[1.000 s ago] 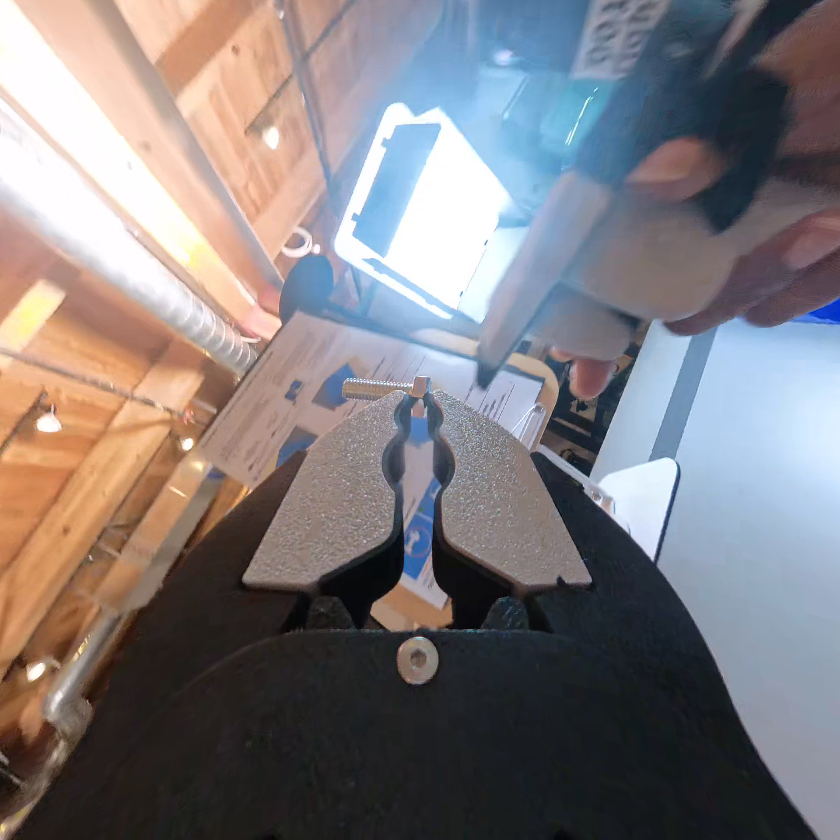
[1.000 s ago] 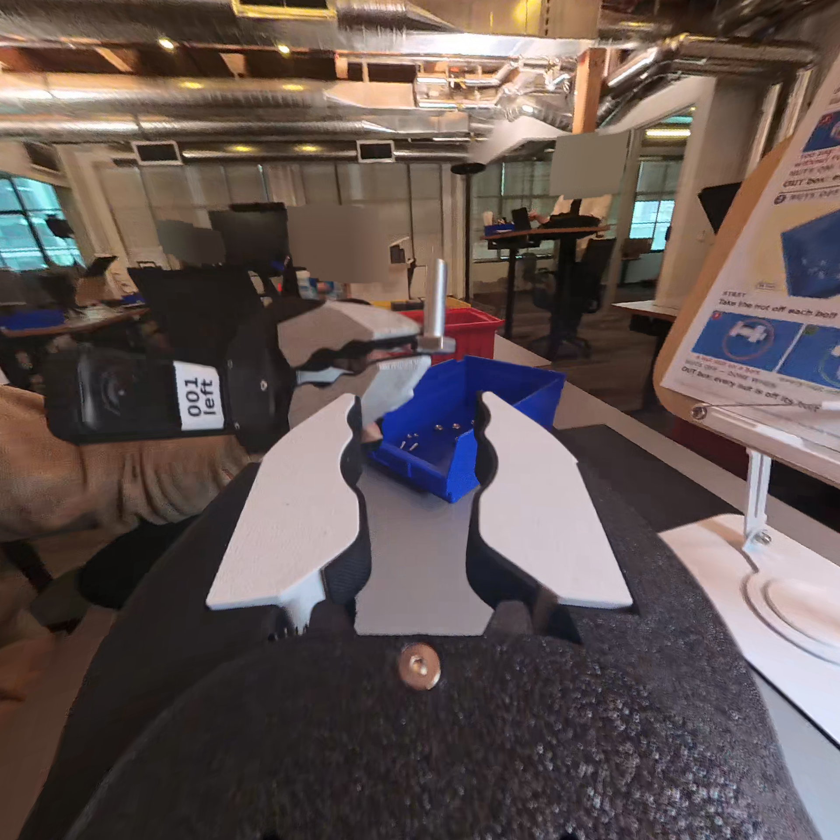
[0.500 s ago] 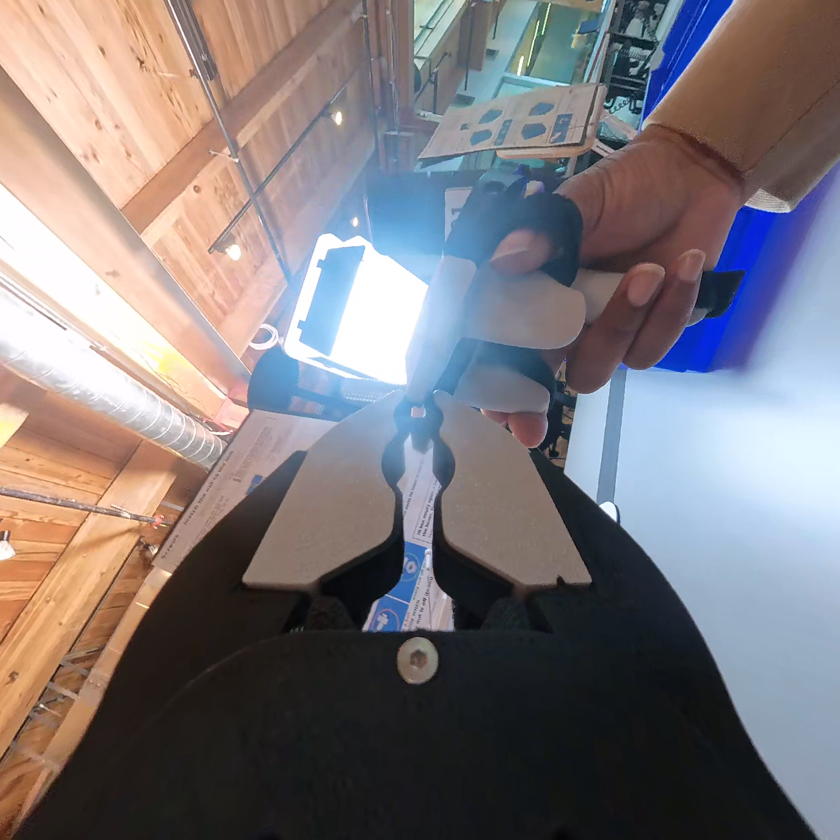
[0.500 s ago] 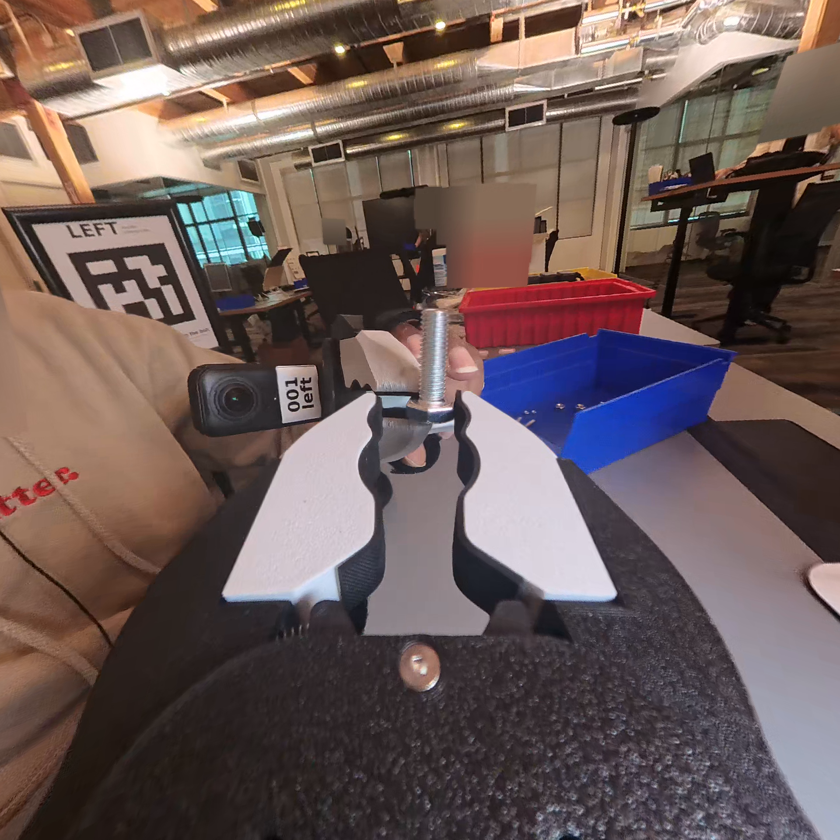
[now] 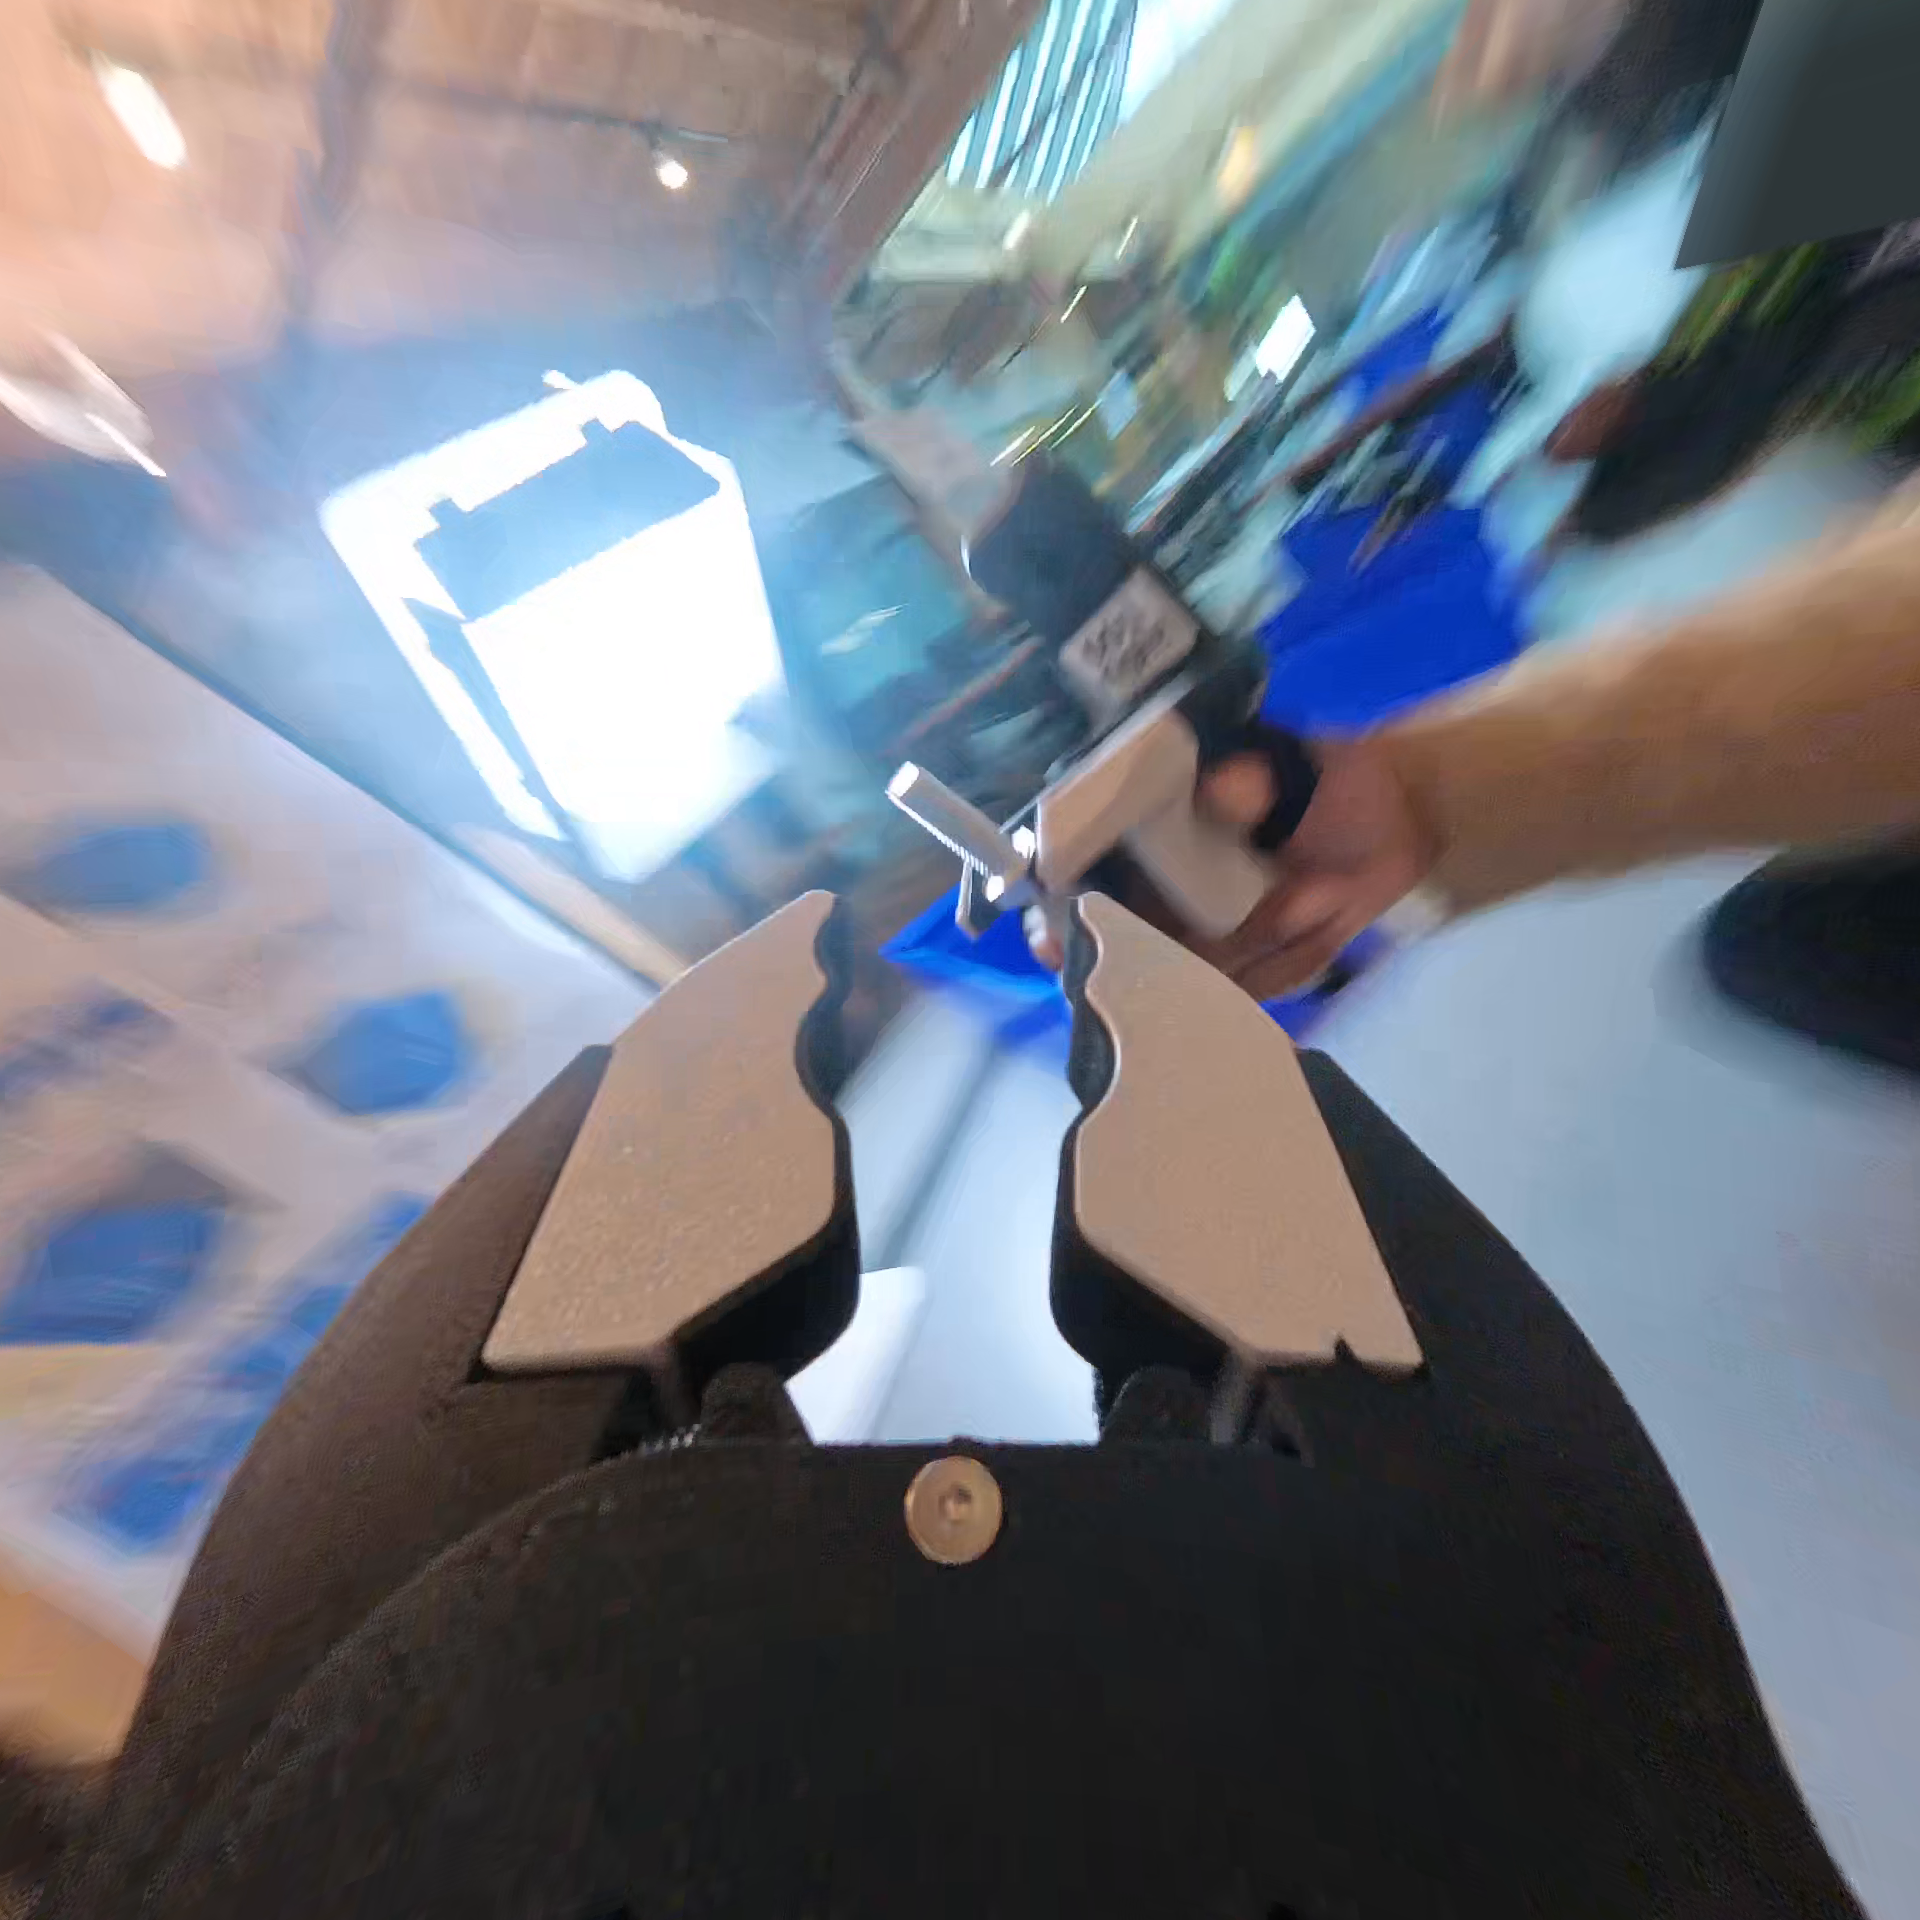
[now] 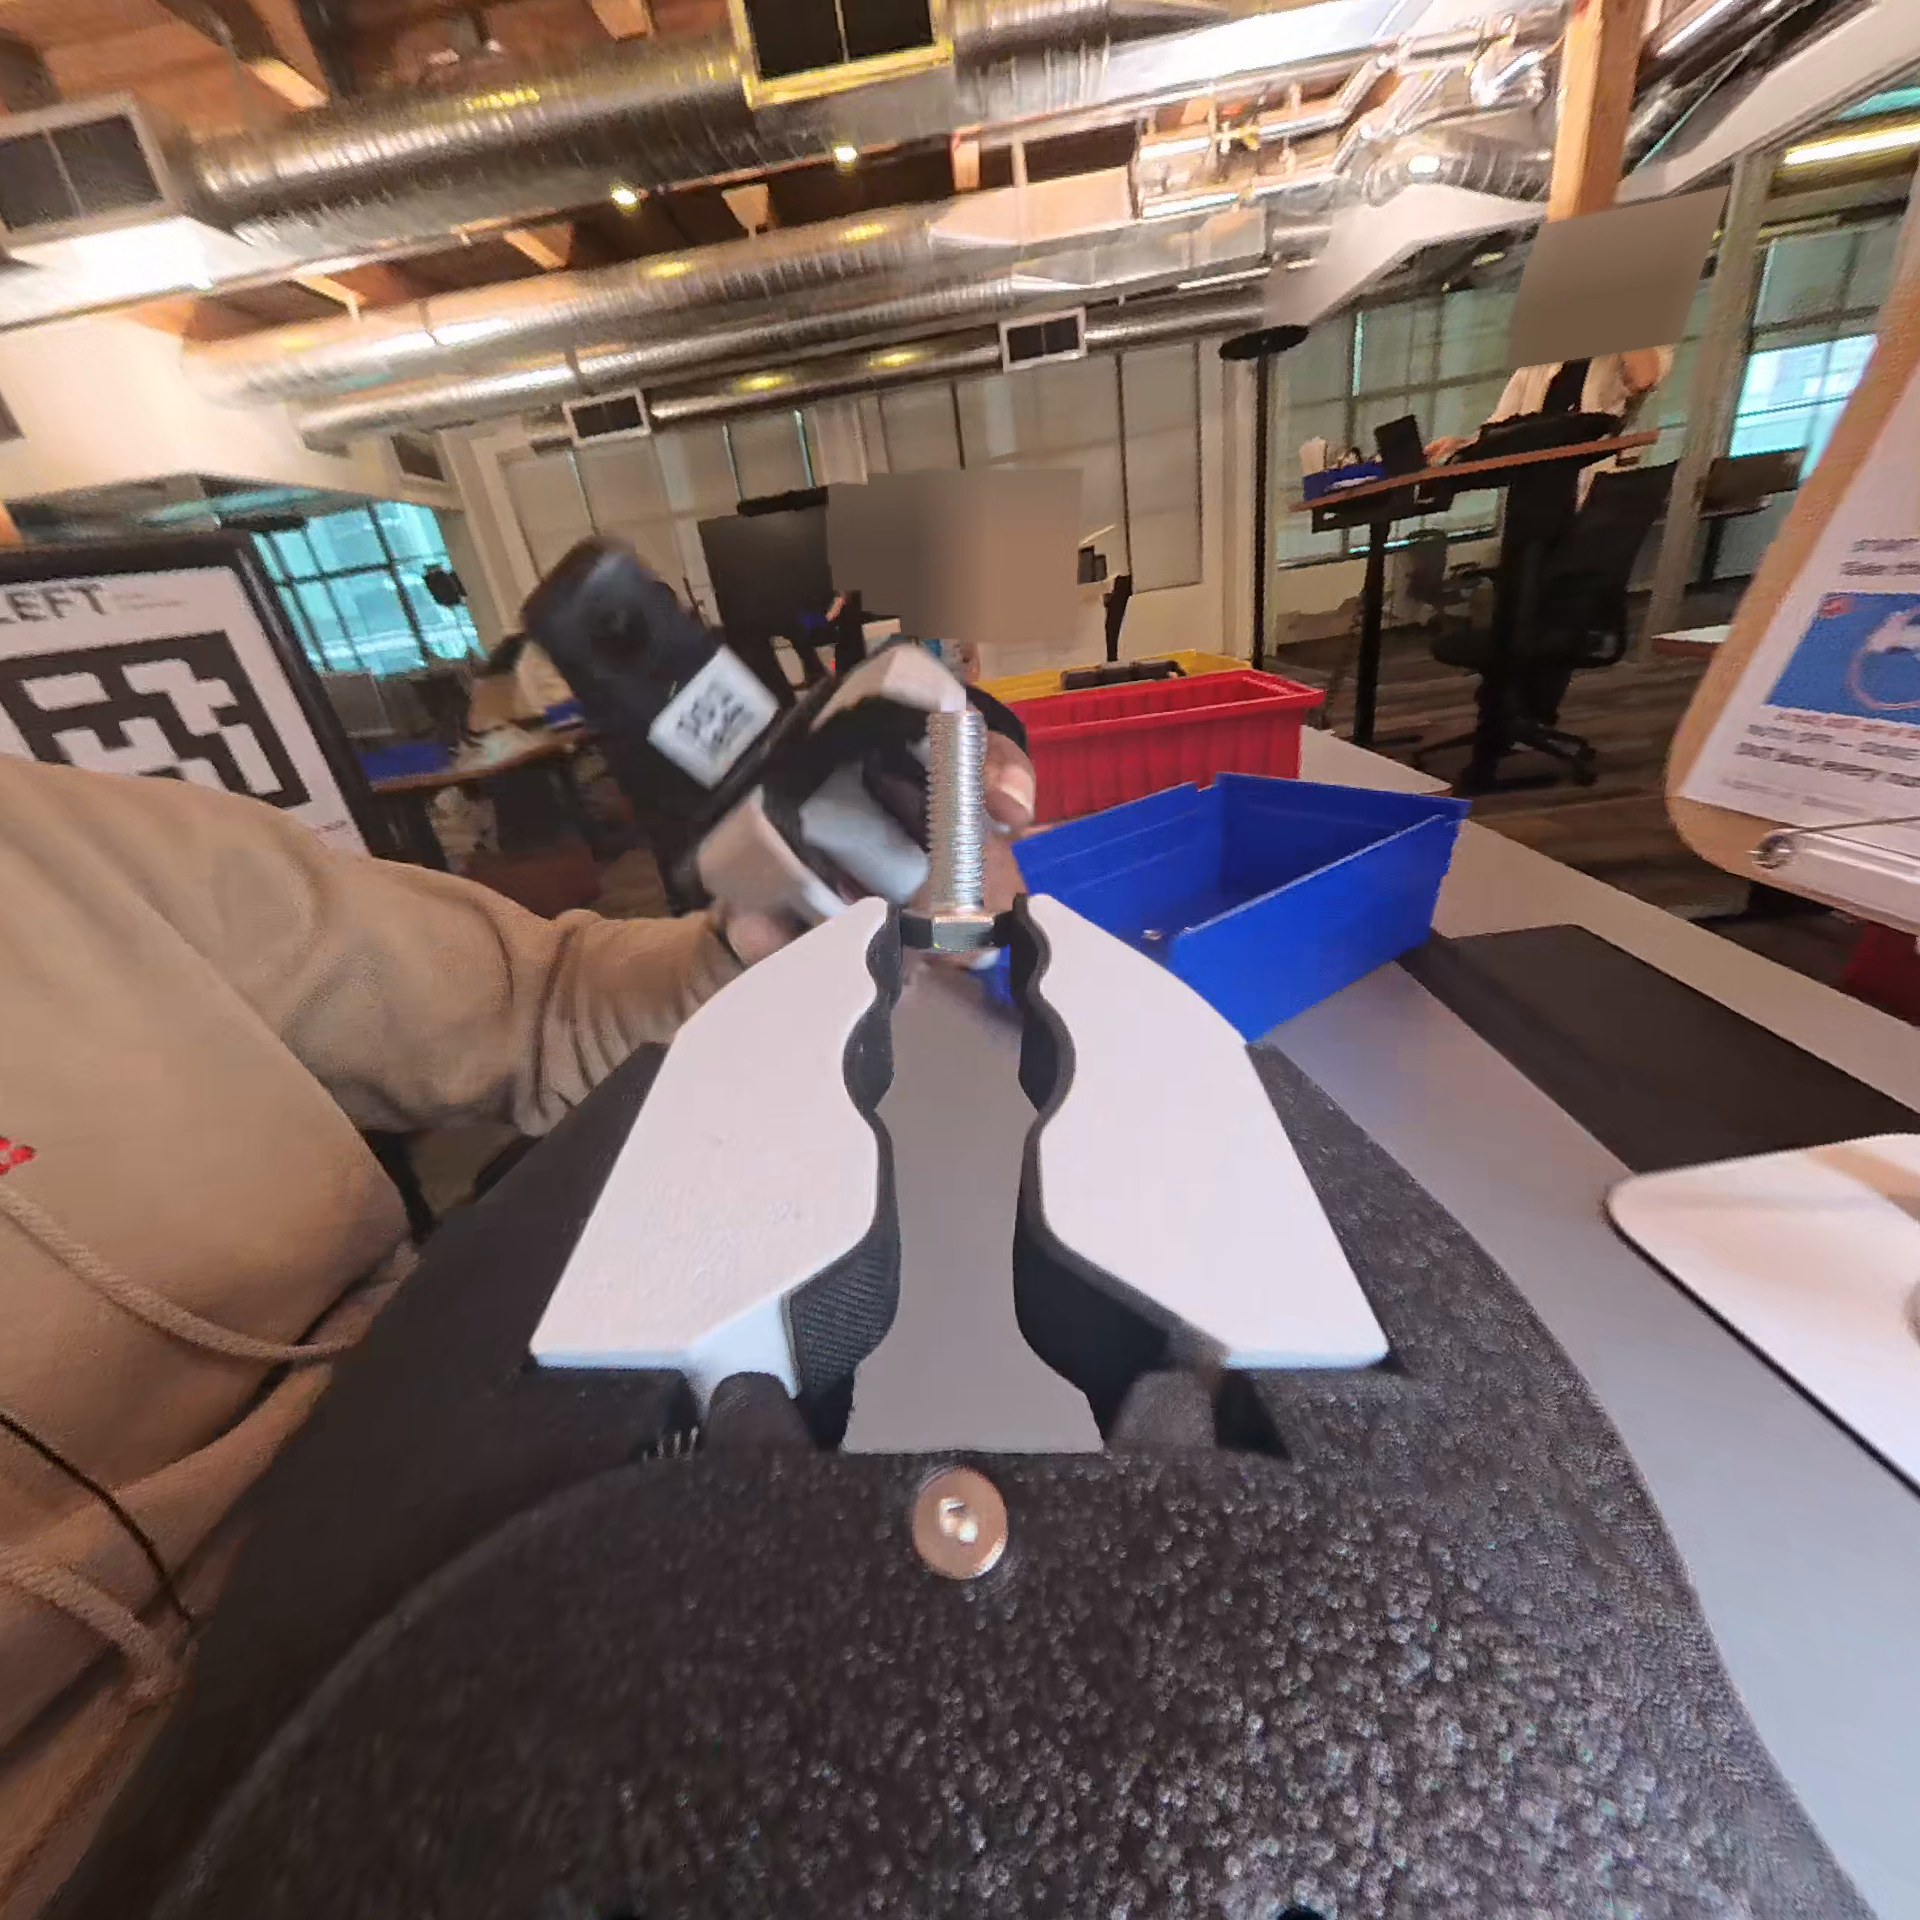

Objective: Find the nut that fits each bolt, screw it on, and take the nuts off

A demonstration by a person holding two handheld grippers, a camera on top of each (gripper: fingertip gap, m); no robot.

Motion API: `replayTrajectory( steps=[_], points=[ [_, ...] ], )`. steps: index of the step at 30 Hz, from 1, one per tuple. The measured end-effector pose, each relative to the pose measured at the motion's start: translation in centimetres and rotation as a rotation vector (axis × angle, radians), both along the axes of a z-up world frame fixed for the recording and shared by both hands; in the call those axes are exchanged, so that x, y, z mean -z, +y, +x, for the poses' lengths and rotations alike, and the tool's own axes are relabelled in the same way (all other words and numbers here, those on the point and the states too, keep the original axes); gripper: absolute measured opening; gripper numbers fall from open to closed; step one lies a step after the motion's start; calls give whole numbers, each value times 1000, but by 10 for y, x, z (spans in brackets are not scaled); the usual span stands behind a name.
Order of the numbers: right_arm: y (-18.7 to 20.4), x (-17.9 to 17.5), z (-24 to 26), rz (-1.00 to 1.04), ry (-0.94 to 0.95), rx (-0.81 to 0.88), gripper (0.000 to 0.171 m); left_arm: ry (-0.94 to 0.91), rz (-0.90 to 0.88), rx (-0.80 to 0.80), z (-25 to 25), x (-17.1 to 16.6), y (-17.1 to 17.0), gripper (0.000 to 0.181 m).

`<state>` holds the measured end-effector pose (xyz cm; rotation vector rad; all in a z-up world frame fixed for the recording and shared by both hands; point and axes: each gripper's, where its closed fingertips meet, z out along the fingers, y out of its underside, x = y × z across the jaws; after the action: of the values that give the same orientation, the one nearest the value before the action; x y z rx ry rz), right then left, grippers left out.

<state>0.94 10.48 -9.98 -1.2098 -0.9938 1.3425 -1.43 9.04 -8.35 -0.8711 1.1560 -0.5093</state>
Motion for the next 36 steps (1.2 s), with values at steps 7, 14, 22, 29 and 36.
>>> replayTrajectory(
  steps=[7,14,22,29,36],
  points=[
    [-43,32,-35,-37,21,-146,20,24,-488,391,0,21,-11,37],
    [-47,34,-41,-49,21,-147,20,124,-477,448,12,34,-30,14],
    [-19,50,-35,85,-121,87,20,70,-615,397,18,46,-8,10],
    [-21,66,-40,159,-226,108,20,172,-630,400,17,61,-11,10],
    [-7,65,-37,189,-217,227,19,159,-612,298,21,61,-1,10]
  ],
)
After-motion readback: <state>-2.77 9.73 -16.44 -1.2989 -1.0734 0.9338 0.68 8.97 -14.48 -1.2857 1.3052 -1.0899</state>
